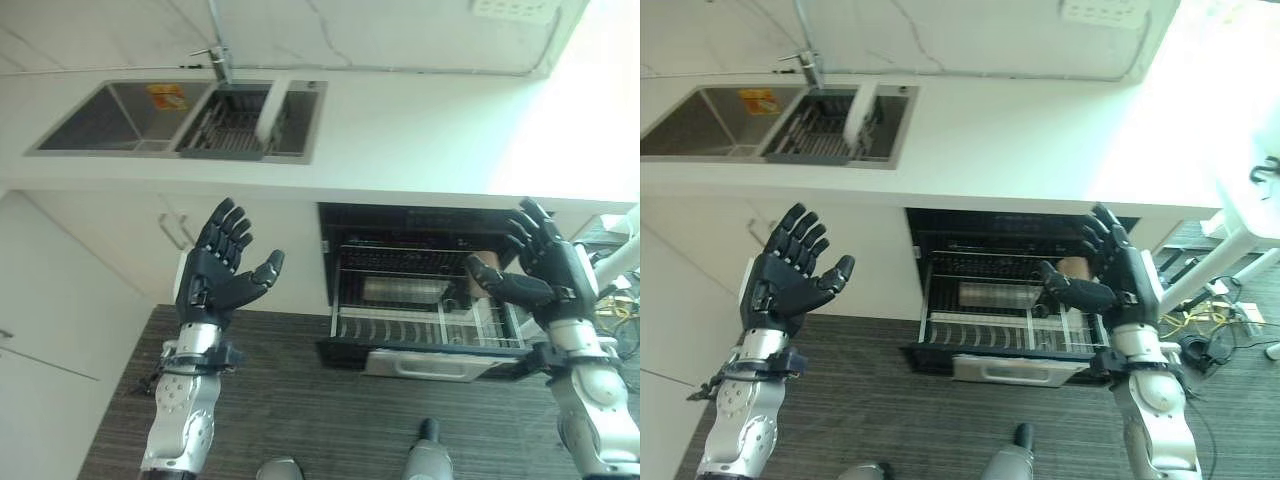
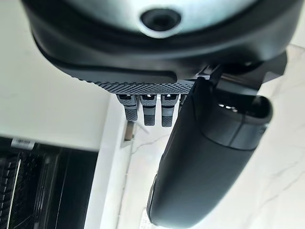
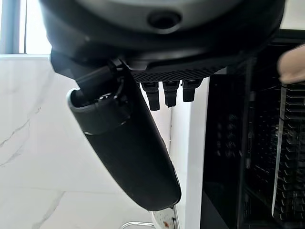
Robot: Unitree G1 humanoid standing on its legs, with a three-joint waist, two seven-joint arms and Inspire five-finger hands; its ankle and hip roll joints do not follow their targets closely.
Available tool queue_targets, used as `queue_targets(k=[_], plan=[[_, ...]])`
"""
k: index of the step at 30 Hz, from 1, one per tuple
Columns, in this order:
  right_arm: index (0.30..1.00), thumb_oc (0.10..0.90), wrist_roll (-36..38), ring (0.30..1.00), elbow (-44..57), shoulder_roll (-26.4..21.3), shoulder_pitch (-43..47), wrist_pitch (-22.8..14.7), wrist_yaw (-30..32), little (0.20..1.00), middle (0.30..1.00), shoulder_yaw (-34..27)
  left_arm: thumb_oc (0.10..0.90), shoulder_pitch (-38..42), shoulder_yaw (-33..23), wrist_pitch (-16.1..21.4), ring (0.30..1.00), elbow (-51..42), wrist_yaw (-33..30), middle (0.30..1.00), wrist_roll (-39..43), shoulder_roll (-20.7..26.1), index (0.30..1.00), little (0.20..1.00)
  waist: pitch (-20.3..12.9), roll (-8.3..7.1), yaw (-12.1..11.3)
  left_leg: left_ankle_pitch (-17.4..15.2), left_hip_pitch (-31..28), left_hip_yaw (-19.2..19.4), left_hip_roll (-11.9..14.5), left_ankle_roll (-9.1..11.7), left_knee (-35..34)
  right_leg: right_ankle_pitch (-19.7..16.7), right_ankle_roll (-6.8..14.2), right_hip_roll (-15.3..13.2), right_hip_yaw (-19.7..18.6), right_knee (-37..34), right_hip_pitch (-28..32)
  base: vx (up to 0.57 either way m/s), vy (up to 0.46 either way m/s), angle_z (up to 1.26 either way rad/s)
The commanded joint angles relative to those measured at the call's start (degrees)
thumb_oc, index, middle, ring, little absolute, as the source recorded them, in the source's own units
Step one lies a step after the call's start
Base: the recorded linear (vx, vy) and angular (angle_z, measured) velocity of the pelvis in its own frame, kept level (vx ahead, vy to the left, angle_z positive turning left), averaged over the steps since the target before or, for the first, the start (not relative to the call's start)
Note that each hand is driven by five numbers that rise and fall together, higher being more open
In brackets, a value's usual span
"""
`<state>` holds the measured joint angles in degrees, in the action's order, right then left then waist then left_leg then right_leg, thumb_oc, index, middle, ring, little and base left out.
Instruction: Place the dishes in the dishwasher.
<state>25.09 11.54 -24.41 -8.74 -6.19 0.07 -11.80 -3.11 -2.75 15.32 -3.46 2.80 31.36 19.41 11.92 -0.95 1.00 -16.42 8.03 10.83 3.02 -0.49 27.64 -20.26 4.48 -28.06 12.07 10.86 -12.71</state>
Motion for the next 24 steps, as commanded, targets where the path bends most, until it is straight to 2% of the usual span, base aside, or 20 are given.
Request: queue_targets(k=[1,2,3,5,6,9,16,17,19,20,21,22,24], plan=[[0.900,0.800,-2.20,0.900,6.21,-1.98,8.13,-7.12,0.50,0.900,0.900,2.29,0.800,-0.84,-5.23,3.68,0.900,-10.75,1.14,0.900,0.81,5.12,0.900,0.900,-2.79,1.64,-2.24,4.07,-6.39,-0.01,2.89,1.72,-10.45,16.74,5.00,8.69,7.00,6.33,11.31,0.08,0.398,-0.66],[0.900,0.800,-2.18,0.900,6.22,-2.00,8.02,-7.26,0.71,0.900,0.900,2.52,0.800,-0.28,-4.73,3.84,0.900,-10.24,1.12,0.900,0.27,5.36,0.900,0.900,-2.88,1.56,-1.84,3.97,-6.14,-0.52,2.45,1.31,-10.45,18.44,4.43,11.55,6.11,6.33,11.35,0.12,0.353,-0.66],[0.900,0.800,-1.82,0.900,6.40,-2.46,7.66,-7.05,0.83,0.900,0.900,2.47,0.800,0.32,-3.91,3.97,0.900,-9.93,1.08,0.900,-0.42,5.84,0.900,0.900,-3.15,1.04,-1.21,3.98,-5.86,-1.42,1.32,0.62,-10.45,21.47,3.21,17.23,5.08,6.33,11.79,0.08,0.147,-0.03],[0.900,0.800,-1.06,0.900,6.76,-2.86,7.09,-6.63,0.36,0.900,0.900,2.15,0.800,0.01,-3.76,4.51,0.900,-10.09,1.28,0.900,-0.66,5.93,0.900,0.900,-3.54,0.19,-0.79,4.15,-5.40,-1.63,0.12,0.20,-10.45,23.45,2.25,21.02,5.18,6.33,11.22,0.06,0.068,0.31],[0.900,0.800,-1.00,0.900,6.71,-3.02,6.83,-6.75,0.41,0.900,0.900,2.02,0.800,-0.14,-3.63,4.53,0.900,-10.47,1.26,0.900,-0.58,5.94,0.900,0.900,-3.63,-0.27,-0.71,4.07,-5.43,-1.70,-0.54,0.17,-10.45,24.59,1.68,22.05,4.80,6.33,10.83,0.05,0.000,0.19],[0.900,0.800,-0.53,0.900,6.62,-3.32,5.94,-8.06,0.48,0.900,0.900,1.68,0.800,-0.30,-2.77,4.79,0.900,-11.51,1.19,0.900,-1.29,5.62,0.900,0.900,-4.04,-1.18,-0.61,4.30,-5.05,-1.55,-1.99,0.08,-10.45,27.59,0.26,23.35,2.93,6.33,9.46,0.08,-0.064,-0.06],[0.900,0.800,-0.45,0.900,6.19,-3.81,6.72,-8.07,1.82,0.900,0.900,1.81,0.800,0.12,-1.61,4.99,0.900,-11.97,1.34,0.900,-0.66,5.31,0.900,0.900,-5.04,-0.61,-0.34,5.41,-5.74,-0.18,-2.30,1.08,-10.45,28.79,-0.73,23.90,1.13,6.33,9.49,0.13,-0.112,-0.14],[0.900,0.800,-0.09,0.900,6.13,-4.10,6.99,-7.78,2.00,0.900,0.900,1.80,0.800,0.19,-1.59,5.01,0.900,-12.20,1.39,0.900,-0.35,5.42,0.900,0.900,-4.86,-0.69,-0.41,6.35,-6.38,0.52,-2.62,1.53,-10.45,29.05,-1.01,23.73,1.07,6.33,9.77,0.18,-0.137,0.06],[0.900,0.800,0.13,0.900,5.46,-4.91,8.25,-7.07,2.38,0.900,0.900,1.91,0.800,0.88,-1.18,4.62,0.900,-12.78,2.76,0.900,3.36,5.21,0.900,0.900,-3.89,-1.73,-1.12,14.27,-7.65,2.89,-3.05,3.88,-10.45,29.92,-2.32,22.24,1.47,6.33,10.79,0.15,-0.143,0.05],[0.900,0.800,-0.25,0.900,5.47,-4.89,8.51,-6.93,2.45,0.900,0.900,2.09,0.800,1.07,-0.97,4.92,0.900,-13.19,2.85,0.900,3.54,4.82,0.900,0.900,-3.26,-2.28,-1.35,17.06,-6.85,3.57,-3.01,4.85,-8.16,30.06,-2.79,21.46,1.71,6.33,11.15,0.08,-0.105,0.04],[0.900,0.800,-0.58,0.900,5.64,-4.95,8.81,-6.57,2.47,0.900,0.900,2.13,0.800,1.05,-0.82,5.18,0.900,-14.14,2.82,0.900,3.65,4.51,0.900,0.900,-2.67,-2.43,-1.47,18.76,-4.78,3.53,-2.14,5.75,-3.63,30.07,-3.18,21.09,2.03,6.33,11.37,0.06,-0.057,0.19],[0.900,0.800,-1.01,0.900,5.73,-5.11,9.32,-6.16,2.43,0.900,0.900,2.34,0.800,1.00,-0.71,5.64,0.900,-14.82,2.82,0.900,3.82,4.27,0.900,0.900,-2.35,-2.37,-1.38,18.41,-3.37,3.13,-1.53,5.82,-0.77,29.85,-3.23,20.89,2.16,6.33,11.28,0.09,-0.009,0.20],[0.900,0.800,-1.89,0.900,5.58,-5.11,10.44,-5.16,2.89,0.900,0.900,2.81,0.800,1.23,-0.74,6.04,0.900,-15.27,2.85,0.900,3.26,3.75,0.900,0.900,-1.99,-2.21,-1.22,19.20,-2.47,4.15,1.07,5.83,-3.93,29.68,-2.68,20.89,1.31,6.33,11.51,0.14,0.077,0.09]])
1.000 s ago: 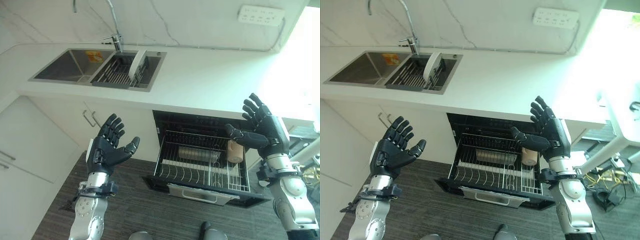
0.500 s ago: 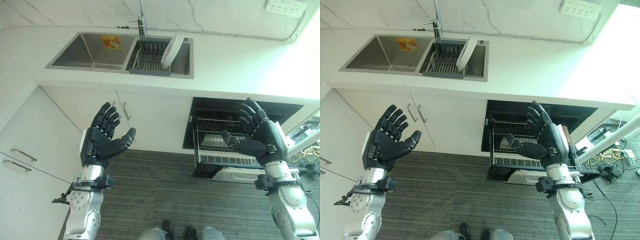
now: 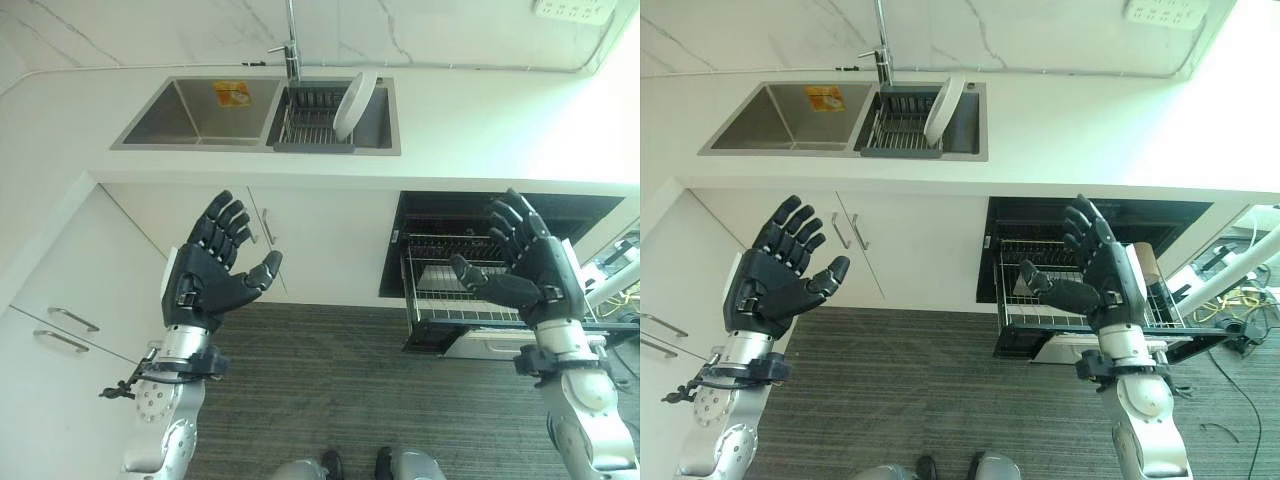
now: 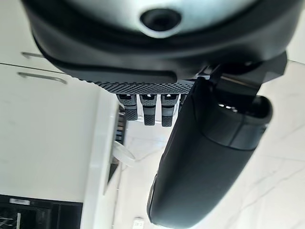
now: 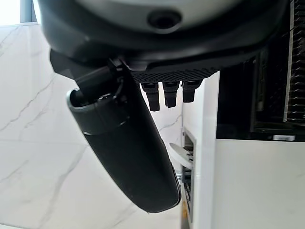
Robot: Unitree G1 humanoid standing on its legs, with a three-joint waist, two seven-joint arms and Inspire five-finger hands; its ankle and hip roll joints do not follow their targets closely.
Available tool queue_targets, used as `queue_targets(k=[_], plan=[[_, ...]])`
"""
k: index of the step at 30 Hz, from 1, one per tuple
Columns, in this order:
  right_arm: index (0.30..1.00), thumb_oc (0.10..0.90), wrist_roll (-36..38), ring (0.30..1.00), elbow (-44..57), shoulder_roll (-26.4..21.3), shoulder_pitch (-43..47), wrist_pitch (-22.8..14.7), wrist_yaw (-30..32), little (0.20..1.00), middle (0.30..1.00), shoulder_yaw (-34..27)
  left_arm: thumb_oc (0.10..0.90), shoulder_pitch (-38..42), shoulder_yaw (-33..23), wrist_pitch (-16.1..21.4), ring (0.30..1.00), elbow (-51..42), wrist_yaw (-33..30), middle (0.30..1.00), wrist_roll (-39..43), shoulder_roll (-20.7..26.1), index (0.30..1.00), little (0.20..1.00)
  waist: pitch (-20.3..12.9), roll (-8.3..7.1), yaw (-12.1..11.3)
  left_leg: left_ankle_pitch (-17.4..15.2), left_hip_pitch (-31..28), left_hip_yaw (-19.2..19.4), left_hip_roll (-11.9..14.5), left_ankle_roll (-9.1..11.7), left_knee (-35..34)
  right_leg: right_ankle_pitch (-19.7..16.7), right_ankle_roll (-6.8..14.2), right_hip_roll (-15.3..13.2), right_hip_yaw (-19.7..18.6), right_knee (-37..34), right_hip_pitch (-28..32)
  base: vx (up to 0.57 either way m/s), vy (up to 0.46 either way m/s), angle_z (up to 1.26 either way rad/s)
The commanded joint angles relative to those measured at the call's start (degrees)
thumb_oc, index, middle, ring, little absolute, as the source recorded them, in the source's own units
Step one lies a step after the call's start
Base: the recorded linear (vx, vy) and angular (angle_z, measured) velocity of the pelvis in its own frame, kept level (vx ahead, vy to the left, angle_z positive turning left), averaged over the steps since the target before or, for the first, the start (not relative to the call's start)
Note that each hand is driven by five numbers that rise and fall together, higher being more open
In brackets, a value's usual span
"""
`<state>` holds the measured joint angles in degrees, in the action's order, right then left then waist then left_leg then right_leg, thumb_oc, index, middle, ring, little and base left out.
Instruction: Place the dishes in the dishwasher.
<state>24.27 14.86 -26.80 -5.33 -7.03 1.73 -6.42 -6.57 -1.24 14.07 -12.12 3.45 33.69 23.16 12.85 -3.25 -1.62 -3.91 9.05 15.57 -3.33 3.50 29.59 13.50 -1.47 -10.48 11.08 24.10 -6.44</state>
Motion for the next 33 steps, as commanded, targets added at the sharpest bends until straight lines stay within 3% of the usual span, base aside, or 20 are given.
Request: queue_targets(k=[1,2,3,4,6,8,11,13,16,17,19,21,22,25,26,30,31,33], plan=[[0.900,0.800,-0.96,0.900,2.21,-2.81,7.25,-4.04,1.33,0.900,0.900,-2.49,0.800,4.74,-2.27,7.32,0.900,-6.65,2.01,0.900,0.83,-0.01,0.900,0.900,-2.93,0.12,1.35,7.07,-3.96,-0.22,7.91,1.79,-7.89,-4.01,3.42,3.26,2.00,-6.91,5.35,0.17,0.158,0.03],[0.900,0.800,-0.70,0.900,2.11,-3.04,7.44,-3.71,1.34,0.900,0.900,-2.38,0.800,4.71,-2.47,7.50,0.900,-6.62,1.77,0.900,0.87,0.05,0.900,0.900,-3.18,0.31,1.35,7.67,-4.89,0.06,8.93,1.63,-12.39,-3.75,3.70,3.23,1.60,-6.91,5.47,0.23,0.313,-0.04],[0.900,0.800,0.14,0.900,2.16,-3.34,6.92,-3.38,0.54,0.900,0.900,-2.60,0.800,4.47,-2.97,8.01,0.900,-6.42,1.33,0.900,0.72,0.38,0.900,0.900,-3.51,2.05,1.80,4.70,-2.27,-1.52,12.92,1.79,-12.40,-3.22,4.20,4.34,1.47,-6.91,5.85,0.25,0.377,-0.07],[0.900,0.800,0.17,0.900,2.25,-3.36,6.16,-3.66,-0.16,0.900,0.900,-2.91,0.800,4.17,-3.16,8.40,0.900,-6.31,1.21,0.900,0.49,0.55,0.900,0.900,-3.76,2.72,1.98,3.87,-0.67,-3.01,14.31,2.22,-12.40,-3.02,4.49,4.66,1.27,-6.91,6.07,0.26,0.407,-0.07],[0.900,0.800,0.54,0.900,2.85,-3.76,3.74,-4.46,-1.64,0.900,0.900,-3.92,0.800,2.75,-3.28,9.52,0.900,-6.41,1.23,0.900,0.11,0.60,0.900,0.900,-4.59,3.55,2.28,3.16,2.87,-7.54,15.79,3.29,-12.40,-2.34,4.92,4.85,0.30,-6.91,6.73,0.25,0.337,-0.13],[0.900,0.800,1.26,0.900,2.71,-4.53,2.91,-5.03,-2.05,0.900,0.900,-4.75,0.800,1.52,-3.47,10.86,0.900,-6.19,2.35,0.900,0.22,0.51,0.900,0.900,-4.90,3.77,2.10,3.71,4.52,-8.56,15.91,3.62,-12.40,-1.34,5.38,4.43,-0.43,-6.91,8.24,0.27,0.391,-0.20],[0.900,0.800,1.64,0.900,3.49,-4.54,3.54,-4.55,0.10,0.900,0.900,-4.27,0.800,2.12,-3.47,12.07,0.900,-6.09,1.36,0.900,-3.30,1.03,0.900,0.900,-5.45,3.57,1.62,0.57,3.99,-7.85,14.56,2.52,-12.40,-1.37,7.33,1.81,0.10,-6.91,9.62,0.24,0.383,-0.26],[0.900,0.800,2.08,0.900,3.93,-3.68,2.87,-4.31,1.93,0.900,0.900,-4.51,0.800,4.12,-3.75,11.95,0.900,-5.73,1.05,0.900,-3.01,2.54,0.900,0.900,-5.60,3.44,1.56,-1.20,2.56,-7.91,12.07,0.69,-12.40,-2.95,9.04,-0.59,0.57,-6.91,10.66,0.28,0.465,-0.22],[0.900,0.800,1.29,0.900,4.68,-2.36,2.51,-3.76,2.79,0.900,0.900,-4.69,0.800,6.38,-3.57,11.22,0.900,-6.25,1.61,0.900,-4.45,2.92,0.900,0.900,-5.63,3.17,1.79,-2.58,1.23,-8.74,9.29,-1.53,-12.40,-8.52,9.58,-1.98,1.17,-6.91,11.48,0.23,0.361,0.17],[0.900,0.800,1.22,0.900,5.14,-1.58,2.67,-3.29,2.81,0.900,0.900,-4.25,0.800,7.40,-2.84,10.40,0.900,-6.83,3.56,0.900,-4.59,2.87,0.900,0.900,-5.55,3.68,2.15,-3.21,0.18,-9.63,8.34,-2.61,-12.40,-12.93,9.47,-2.14,1.42,-6.91,11.53,0.24,0.405,0.30],[0.900,0.800,2.29,0.900,5.53,-0.20,2.56,-3.30,2.51,0.900,0.900,-3.51,0.800,9.08,-1.80,9.12,0.900,-7.51,6.08,0.900,-3.76,2.75,0.900,0.900,-4.84,4.76,2.73,-4.00,-1.41,-11.35,7.10,-4.25,-12.40,-15.83,8.75,-2.24,0.64,2.50,9.29,0.22,0.367,0.21],[0.900,0.800,2.54,0.900,5.20,0.72,2.81,-3.34,1.73,0.900,0.900,-2.70,0.800,9.33,-1.61,9.23,0.900,-8.02,6.05,0.900,-4.52,2.45,0.900,0.900,-4.42,4.80,2.93,-4.62,-2.48,-11.33,6.18,-4.82,-12.40,-16.01,8.25,-1.61,0.10,7.60,5.95,0.16,0.188,0.24],[0.900,0.800,2.18,0.900,4.99,0.99,3.06,-2.65,1.71,0.900,0.900,-2.20,0.800,9.43,-1.46,8.89,0.900,-8.49,5.19,0.900,-4.86,2.55,0.900,0.900,-4.18,4.66,3.04,-4.88,-2.85,-10.89,6.11,-4.84,-12.40,-14.83,7.90,-0.06,0.30,6.79,4.35,0.16,0.071,-0.08],[0.900,0.800,2.82,0.900,4.51,1.24,3.73,-2.73,2.75,0.900,0.900,-2.37,0.800,9.55,-1.63,8.49,0.900,-8.18,5.42,0.900,-4.71,3.06,0.900,0.900,-3.70,3.95,2.95,-5.64,-3.72,-9.60,6.35,-4.45,-12.40,-13.96,7.63,2.47,3.37,-2.43,4.35,0.16,-0.060,-0.40],[0.900,0.800,4.37,0.900,4.56,1.36,3.96,-2.98,2.13,0.900,0.900,-2.70,0.800,9.18,-1.62,8.56,0.900,-8.21,5.67,0.900,-4.93,3.25,0.900,0.900,-3.48,3.65,2.97,-6.27,-4.35,-8.74,6.69,-4.21,-12.40,-14.96,7.88,2.22,4.68,-6.91,4.58,0.20,-0.170,-0.34],[0.900,0.800,4.26,0.900,4.54,1.31,4.04,-2.64,2.69,0.900,0.900,-2.32,0.800,8.36,-1.36,7.87,0.900,-8.71,5.69,0.900,-5.26,3.94,0.900,0.900,-3.00,1.60,3.50,-8.94,-6.44,-6.22,5.83,-3.96,-12.40,-14.99,9.36,-1.06,3.32,-6.91,-2.62,0.21,-0.234,-0.48],[0.900,0.800,3.71,0.900,4.53,1.75,3.85,-2.79,2.70,0.900,0.900,-2.01,0.800,8.30,-1.31,7.85,0.900,-8.76,5.72,0.900,-5.57,3.94,0.900,0.900,-2.99,1.36,3.79,-9.73,-6.95,-6.30,5.56,-4.13,-12.40,-17.04,9.84,-1.37,2.70,-6.91,-3.95,0.24,-0.248,-0.40],[0.900,0.800,4.48,0.900,4.59,1.59,3.36,-2.74,2.16,0.900,0.900,-2.13,0.800,7.81,-1.29,7.32,0.900,-9.51,5.46,0.900,-6.58,3.90,0.900,0.900,-3.48,1.40,3.82,-9.89,-7.57,-6.23,6.27,-4.09,-12.40,-12.83,9.37,-0.39,2.90,-6.91,-3.81,0.33,-0.351,0.13]])
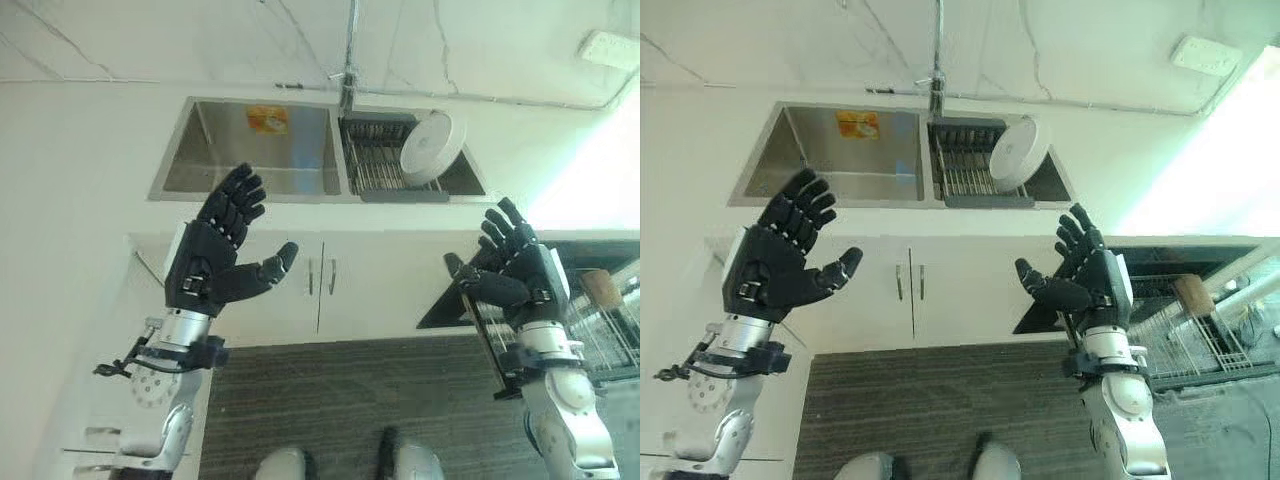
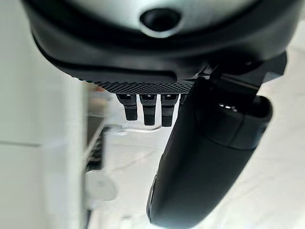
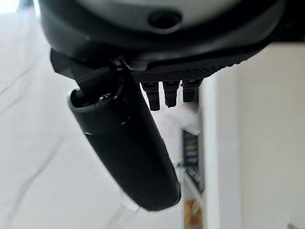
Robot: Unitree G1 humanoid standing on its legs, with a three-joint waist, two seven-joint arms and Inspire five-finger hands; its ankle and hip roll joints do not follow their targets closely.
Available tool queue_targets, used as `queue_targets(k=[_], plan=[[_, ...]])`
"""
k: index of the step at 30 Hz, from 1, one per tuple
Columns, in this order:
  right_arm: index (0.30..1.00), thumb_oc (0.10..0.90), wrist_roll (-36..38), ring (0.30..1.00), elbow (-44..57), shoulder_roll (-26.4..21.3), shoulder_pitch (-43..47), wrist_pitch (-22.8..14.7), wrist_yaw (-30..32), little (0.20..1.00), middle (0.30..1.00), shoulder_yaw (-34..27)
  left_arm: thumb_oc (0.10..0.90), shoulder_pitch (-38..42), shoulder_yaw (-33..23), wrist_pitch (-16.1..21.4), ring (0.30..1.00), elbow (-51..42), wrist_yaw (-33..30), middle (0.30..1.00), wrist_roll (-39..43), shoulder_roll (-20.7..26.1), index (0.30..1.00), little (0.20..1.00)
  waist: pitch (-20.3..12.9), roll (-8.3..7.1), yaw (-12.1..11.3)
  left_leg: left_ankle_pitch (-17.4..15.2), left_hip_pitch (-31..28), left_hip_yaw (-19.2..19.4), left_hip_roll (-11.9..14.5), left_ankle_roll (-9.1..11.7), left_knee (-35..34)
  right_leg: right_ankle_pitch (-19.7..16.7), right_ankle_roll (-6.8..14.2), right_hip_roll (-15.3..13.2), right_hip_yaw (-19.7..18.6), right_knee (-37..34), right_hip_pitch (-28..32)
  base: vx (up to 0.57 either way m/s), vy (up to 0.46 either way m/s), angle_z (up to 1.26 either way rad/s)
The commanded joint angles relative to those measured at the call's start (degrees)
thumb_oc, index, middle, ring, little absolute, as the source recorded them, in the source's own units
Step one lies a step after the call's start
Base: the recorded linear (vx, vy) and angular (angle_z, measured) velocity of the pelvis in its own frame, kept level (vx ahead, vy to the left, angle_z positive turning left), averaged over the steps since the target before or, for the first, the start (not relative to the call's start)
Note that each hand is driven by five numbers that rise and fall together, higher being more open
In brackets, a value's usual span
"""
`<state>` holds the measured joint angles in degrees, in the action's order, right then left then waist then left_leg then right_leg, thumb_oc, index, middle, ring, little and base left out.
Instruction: Place the dishes in the dishwasher.
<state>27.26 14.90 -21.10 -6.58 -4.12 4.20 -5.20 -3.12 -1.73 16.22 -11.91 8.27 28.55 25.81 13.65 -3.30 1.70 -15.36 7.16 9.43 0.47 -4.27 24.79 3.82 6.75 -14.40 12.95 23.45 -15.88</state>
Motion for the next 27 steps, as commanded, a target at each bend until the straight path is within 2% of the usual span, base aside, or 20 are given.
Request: queue_targets(k=[1,6,8,10,11,13,14,16,17,18,19,20,22,23,27], plan=[[0.900,0.800,2.29,0.900,4.51,-4.26,4.69,-5.58,-0.26,0.900,0.900,-3.45,0.800,4.16,-0.71,4.97,0.900,-9.88,0.48,0.900,-1.19,1.27,0.900,0.900,-4.51,1.42,0.47,1.81,-5.77,-0.12,2.75,3.78,-7.61,-2.50,1.06,4.07,1.07,-6.26,6.05,0.26,-0.302,0.15],[0.900,0.800,1.42,0.900,4.78,-4.63,6.17,-5.62,0.97,0.900,0.900,-2.89,0.800,4.47,0.05,4.39,0.900,-10.39,-0.33,0.900,-1.12,1.04,0.900,0.900,-5.03,1.33,0.37,2.91,-6.71,-0.08,4.27,4.83,-7.61,0.12,-0.79,6.18,1.23,-6.26,8.05,0.22,-0.259,0.16],[0.900,0.800,1.29,0.900,5.16,-5.34,6.76,-5.42,1.39,0.900,0.900,-2.73,0.800,4.77,0.82,4.70,0.900,-10.48,-0.88,0.900,-1.79,0.94,0.900,0.900,-5.04,1.10,0.43,4.42,-7.85,0.40,4.66,5.63,-7.61,0.94,-1.89,7.01,1.29,-6.26,8.90,0.21,-0.258,0.07],[0.900,0.800,1.68,0.900,5.05,-6.13,6.87,-5.82,1.10,0.900,0.900,-2.92,0.800,4.80,1.26,5.08,0.900,-10.38,-1.38,0.900,-2.12,1.00,0.900,0.900,-5.05,0.95,0.57,8.24,-9.08,1.42,5.48,6.60,-7.61,1.80,-2.88,7.55,1.39,-6.26,9.74,0.20,-0.238,-0.11],[0.900,0.800,2.11,0.900,4.89,-6.40,6.68,-5.88,0.20,0.900,0.900,-3.07,0.800,4.59,1.45,5.46,0.900,-10.20,-1.45,0.900,-1.87,1.03,0.900,0.900,-5.04,0.49,0.50,12.17,-10.28,2.30,5.75,7.47,-7.61,2.40,-3.73,7.69,1.18,-6.26,10.39,0.19,-0.222,-0.22],[0.900,0.800,2.45,0.900,4.79,-6.65,6.11,-5.30,-2.07,0.900,0.900,-3.12,0.800,3.93,1.36,5.56,0.900,-10.55,-1.42,0.900,-1.29,0.72,0.900,0.900,-4.97,-0.19,0.27,15.17,-10.97,3.96,5.01,7.77,-7.03,3.24,-4.50,7.44,0.68,-6.26,11.33,0.16,-0.183,-0.21],[0.900,0.800,2.58,0.900,4.94,-6.83,5.58,-4.83,-3.19,0.900,0.900,-3.19,0.800,3.84,1.43,5.49,0.900,-10.67,-1.43,0.900,-1.37,0.54,0.900,0.900,-4.81,-0.33,0.30,15.57,-10.09,4.65,4.77,7.83,-5.44,3.51,-4.69,7.53,0.30,-6.26,11.78,0.10,-0.103,-0.27],[0.900,0.800,2.47,0.900,5.15,-7.02,5.16,-4.74,-3.55,0.900,0.900,-3.25,0.800,3.85,1.47,5.38,0.900,-10.71,-1.40,0.900,-1.44,0.39,0.900,0.900,-4.67,-0.40,0.27,15.31,-9.27,4.79,4.35,7.69,-4.74,3.64,-4.69,7.60,0.03,-6.26,12.01,0.07,-0.029,-0.27],[0.900,0.800,2.82,0.900,5.42,-7.52,4.75,-4.63,-4.46,0.900,0.900,-3.00,0.800,3.19,1.38,5.59,0.900,-10.55,-0.90,0.900,-1.02,-0.12,0.900,0.900,-4.55,-0.09,-0.04,13.23,-7.96,5.01,2.08,6.64,-7.61,3.92,-3.98,8.00,-0.86,-6.26,12.20,0.11,0.079,-0.06],[0.900,0.800,1.44,0.900,4.73,-7.45,5.65,-6.06,-4.71,0.900,0.900,-2.28,0.800,2.54,1.22,6.04,0.900,-10.09,-0.72,0.900,-0.68,-0.22,0.900,0.900,-4.24,1.44,-0.31,10.54,-4.46,4.00,2.03,6.52,-7.61,4.29,-3.45,9.76,-1.88,-6.26,12.45,0.14,0.119,0.02],[0.900,0.800,-0.01,0.900,4.59,-7.65,6.25,-7.55,-5.37,0.900,0.900,-1.69,0.800,2.28,1.32,6.33,0.900,-9.88,-0.95,0.900,-0.54,-0.18,0.900,0.900,-4.07,2.03,-0.68,9.45,-1.94,2.82,1.81,6.46,-7.61,4.57,-3.25,10.66,-2.74,-6.26,12.57,0.13,0.188,-0.10],[0.900,0.800,-0.75,0.900,4.95,-8.90,7.25,-9.12,-7.02,0.900,0.900,-0.82,0.800,2.42,1.93,7.01,0.900,-9.76,-1.67,0.900,-1.49,-0.10,0.900,0.900,-4.20,2.82,-1.51,9.61,1.99,0.74,2.07,6.84,-7.61,5.12,-3.12,11.76,-3.39,-6.26,12.94,0.11,0.153,-0.27],[0.900,0.800,1.00,0.900,4.65,-9.99,8.77,-10.14,-8.03,0.900,0.900,-0.56,0.800,3.71,2.53,7.49,0.900,-9.17,-2.00,0.900,-2.20,-0.44,0.900,0.900,-4.50,2.97,-2.15,10.67,4.31,0.65,2.56,7.27,-7.61,6.09,-3.51,12.14,-3.36,-6.26,13.46,0.12,0.152,-0.40],[0.900,0.800,1.07,0.900,4.11,-10.43,9.45,-11.08,-7.64,0.900,0.900,-0.67,0.800,4.21,2.62,7.85,0.900,-8.63,-1.98,0.900,-2.22,-0.61,0.900,0.900,-4.75,2.94,-2.34,10.64,4.68,1.33,2.89,7.17,-7.61,6.53,-3.57,11.98,-2.76,-6.26,13.66,0.16,0.233,-0.30],[0.900,0.800,3.84,0.900,4.09,-9.69,8.78,-10.92,-9.33,0.900,0.900,-2.00,0.800,4.42,1.98,7.74,0.900,-7.57,-2.37,0.900,-1.81,-0.98,0.900,0.900,-6.57,3.13,-2.26,8.54,3.33,0.43,2.02,5.77,-7.61,6.60,-2.98,11.00,-1.66,-6.26,14.05,0.16,0.203,-0.14]])
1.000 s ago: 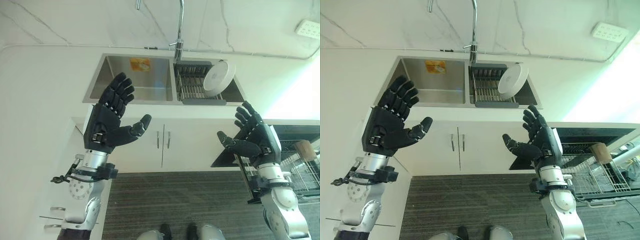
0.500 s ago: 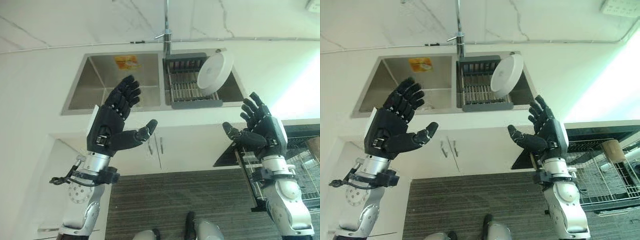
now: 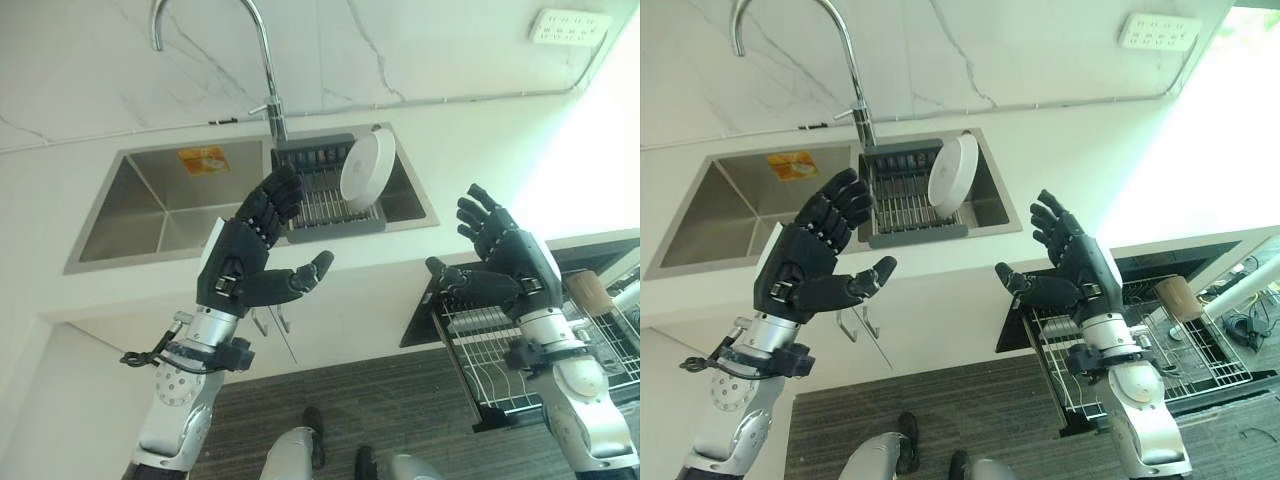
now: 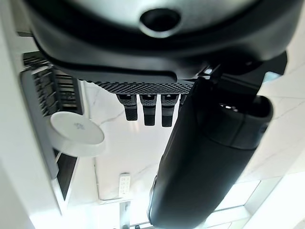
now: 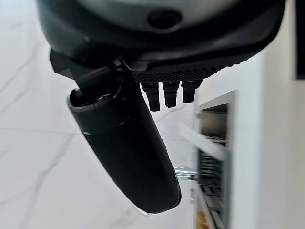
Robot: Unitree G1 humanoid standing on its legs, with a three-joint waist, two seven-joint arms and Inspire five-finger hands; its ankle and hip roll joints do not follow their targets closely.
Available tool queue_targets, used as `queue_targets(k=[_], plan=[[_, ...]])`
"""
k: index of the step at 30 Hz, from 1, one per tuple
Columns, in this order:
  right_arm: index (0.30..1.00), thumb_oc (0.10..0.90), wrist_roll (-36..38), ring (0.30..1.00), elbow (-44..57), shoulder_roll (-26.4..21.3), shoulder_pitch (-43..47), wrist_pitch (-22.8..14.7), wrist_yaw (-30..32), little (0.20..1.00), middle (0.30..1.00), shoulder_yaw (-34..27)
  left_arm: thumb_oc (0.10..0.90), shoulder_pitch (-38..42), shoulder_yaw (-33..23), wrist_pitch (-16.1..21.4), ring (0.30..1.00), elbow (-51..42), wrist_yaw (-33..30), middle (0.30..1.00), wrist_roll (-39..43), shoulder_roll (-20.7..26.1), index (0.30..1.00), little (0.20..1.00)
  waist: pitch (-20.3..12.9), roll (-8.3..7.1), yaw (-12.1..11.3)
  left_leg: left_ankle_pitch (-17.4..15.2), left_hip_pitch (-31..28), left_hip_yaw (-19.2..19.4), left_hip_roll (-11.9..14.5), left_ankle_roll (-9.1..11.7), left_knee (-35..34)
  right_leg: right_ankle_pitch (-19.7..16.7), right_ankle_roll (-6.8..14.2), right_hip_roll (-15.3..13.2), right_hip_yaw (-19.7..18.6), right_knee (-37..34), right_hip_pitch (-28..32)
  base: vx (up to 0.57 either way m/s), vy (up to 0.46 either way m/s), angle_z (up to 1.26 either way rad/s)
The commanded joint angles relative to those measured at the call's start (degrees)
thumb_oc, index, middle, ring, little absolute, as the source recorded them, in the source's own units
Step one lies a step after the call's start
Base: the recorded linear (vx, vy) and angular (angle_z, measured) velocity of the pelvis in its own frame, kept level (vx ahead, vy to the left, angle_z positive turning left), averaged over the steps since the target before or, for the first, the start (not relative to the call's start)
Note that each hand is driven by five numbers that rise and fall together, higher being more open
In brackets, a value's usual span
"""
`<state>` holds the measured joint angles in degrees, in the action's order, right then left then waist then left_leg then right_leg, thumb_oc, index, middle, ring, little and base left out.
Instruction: Place the dishes in the dishwasher.
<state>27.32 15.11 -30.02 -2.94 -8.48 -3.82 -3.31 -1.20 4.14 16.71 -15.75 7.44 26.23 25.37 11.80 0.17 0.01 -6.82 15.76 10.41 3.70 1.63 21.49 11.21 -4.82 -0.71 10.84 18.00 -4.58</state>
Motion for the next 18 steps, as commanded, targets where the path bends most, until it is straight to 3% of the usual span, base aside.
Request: queue_targets(k=[1,4,7,9,12,13,15,18], plan=[[0.900,0.800,4.78,0.900,4.34,-0.13,4.21,-6.25,-1.70,0.900,0.900,-4.64,0.800,2.47,-4.35,7.16,0.900,-3.73,-0.79,0.900,0.35,-0.65,0.900,0.900,-5.15,-0.40,-0.33,-0.73,-6.06,-0.36,-1.45,-0.63,-4.30,-0.87,8.77,-3.05,0.77,-0.81,2.92,0.16,0.178,-0.08],[0.900,0.800,4.25,0.900,4.24,2.11,3.27,-5.85,-1.22,0.900,0.900,-4.87,0.800,2.94,-4.74,6.49,0.900,-3.77,-0.03,0.900,0.09,-0.46,0.900,0.900,-5.53,-0.48,-0.19,-2.02,-7.37,-0.83,-2.37,-1.83,-4.30,-1.30,9.23,-3.66,1.66,-0.81,3.71,0.19,0.217,0.11],[0.900,0.800,2.68,0.900,4.61,4.17,3.40,-5.75,0.85,0.900,0.900,-4.62,0.800,3.50,-5.04,6.24,0.900,-3.86,0.49,0.900,0.45,0.17,0.900,0.900,-4.81,0.26,0.20,-2.59,-8.65,-2.09,-2.79,-3.20,-4.30,-7.91,10.89,-2.38,4.05,-0.81,6.77,0.20,0.234,0.20],[0.900,0.800,2.26,0.900,4.77,5.21,3.49,-5.80,1.15,0.900,0.900,-3.81,0.800,4.20,-5.20,5.83,0.900,-4.18,0.36,0.900,0.08,0.12,0.900,0.900,-3.67,0.77,0.57,-3.14,-9.63,-3.96,-2.91,-3.73,-4.30,-11.51,11.01,-4.00,3.71,5.83,2.51,0.11,0.120,0.13],[0.900,0.800,3.49,0.900,4.81,5.41,3.79,-6.49,1.51,0.900,0.900,-4.52,0.800,5.32,-5.08,5.48,0.900,-4.64,0.68,0.900,0.62,0.40,0.900,0.900,-3.27,0.50,0.59,-3.70,-10.11,-4.94,-2.62,-3.50,-4.30,-11.90,10.91,-5.86,3.63,-0.80,2.69,0.11,-0.089,-0.02],[0.900,0.800,4.40,0.900,4.67,5.65,3.69,-6.81,1.87,0.900,0.900,-4.97,0.800,5.67,-4.60,5.74,0.900,-4.72,1.16,0.900,0.57,0.34,0.900,0.900,-2.80,-0.46,1.05,-4.66,-10.82,-5.46,-3.27,-3.48,-4.30,-11.39,11.47,-8.39,1.24,-0.81,-0.04,0.10,-0.203,-0.14],[0.900,0.800,5.12,0.900,4.26,5.73,3.53,-6.47,2.55,0.900,0.900,-5.41,0.800,5.88,-3.80,5.12,0.900,-5.09,1.94,0.900,2.78,0.17,0.900,0.900,-2.82,-1.52,1.58,-5.91,-11.33,-5.97,-3.88,-3.48,-4.30,-11.82,12.46,-10.34,-2.59,-0.81,-3.24,0.11,-0.223,0.06],[0.900,0.800,4.76,0.900,4.16,6.20,4.11,-6.82,3.89,0.900,0.900,-5.01,0.800,6.18,-2.74,3.91,0.900,-4.95,0.58,0.900,3.71,-0.34,0.900,0.900,-3.18,-2.55,2.21,-7.76,-12.55,-6.25,-3.88,-3.34,-4.30,-13.42,13.57,-11.52,-5.13,-0.81,-7.06,0.16,-0.246,0.32]])
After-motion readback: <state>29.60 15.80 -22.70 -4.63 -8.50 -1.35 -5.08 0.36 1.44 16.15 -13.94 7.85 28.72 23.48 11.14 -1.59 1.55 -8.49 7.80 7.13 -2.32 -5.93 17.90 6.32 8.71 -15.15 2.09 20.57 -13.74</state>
